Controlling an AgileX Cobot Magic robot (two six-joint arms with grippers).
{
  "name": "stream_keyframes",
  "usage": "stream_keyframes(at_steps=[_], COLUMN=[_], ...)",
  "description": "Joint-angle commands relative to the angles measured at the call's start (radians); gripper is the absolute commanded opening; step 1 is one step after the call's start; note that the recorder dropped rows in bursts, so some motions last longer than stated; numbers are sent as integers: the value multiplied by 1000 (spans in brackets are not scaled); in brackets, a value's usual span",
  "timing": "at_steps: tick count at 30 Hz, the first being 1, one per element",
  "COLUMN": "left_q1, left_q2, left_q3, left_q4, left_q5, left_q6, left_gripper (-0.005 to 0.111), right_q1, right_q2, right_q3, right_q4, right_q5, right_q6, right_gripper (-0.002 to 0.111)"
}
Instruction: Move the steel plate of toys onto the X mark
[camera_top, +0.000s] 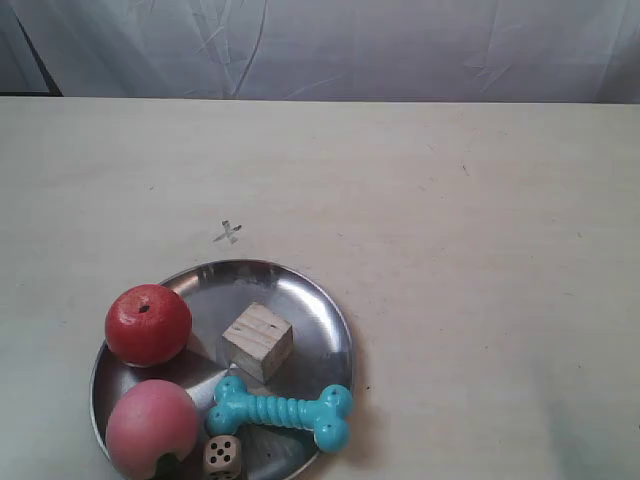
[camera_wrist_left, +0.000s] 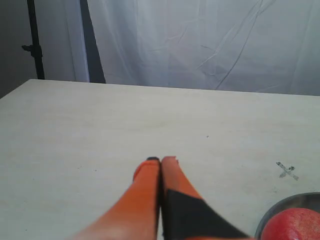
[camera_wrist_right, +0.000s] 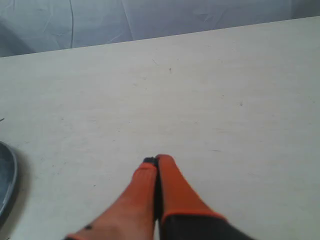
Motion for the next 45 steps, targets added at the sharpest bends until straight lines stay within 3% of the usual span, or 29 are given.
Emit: stream_keyframes(at_steps=[1, 6, 10, 17, 21, 23, 26, 29, 34, 39, 45], left_q1=[5, 5, 5, 5, 5, 5, 5, 5, 5, 5, 5], left_q2=[-4, -4, -4, -4, -4, -4, -4, -4, -4, -4, -4], left_q3=[4, 4, 4, 4, 4, 4, 4, 4, 4, 4, 4], left_q4=[7, 20, 157, 169, 380, 409, 359, 214, -28, -39, -143], left_q5=[-11, -11, -11, -13, -84, -138, -241, -349, -404, -481, -673], left_q6=[0, 6, 6, 11, 42, 38, 31, -62, -210, -210, -210], left_gripper=[0, 0, 0, 0, 0, 0, 0, 0, 0, 0, 0], right_q1=[-4, -4, -4, -4, -4, -4, -4, -4, -4, -4, -4], right_q2=[-7, -7, -7, -7, -7, -7, -7, -7, -7, -7, -7], right_q3=[4, 4, 4, 4, 4, 4, 4, 4, 4, 4, 4], right_q4=[-2, -2, -5, -30, -66, -66, -52, -8, -26, -97, -239], right_q5=[-13, -11, -11, -14, -36, -59, -66, -66, -66, -66, -139], right_q6=[-3, -3, -3, -3, -3, -3, -3, -3, -20, -55, -87], right_gripper=[0, 0, 0, 0, 0, 0, 0, 0, 0, 0, 0])
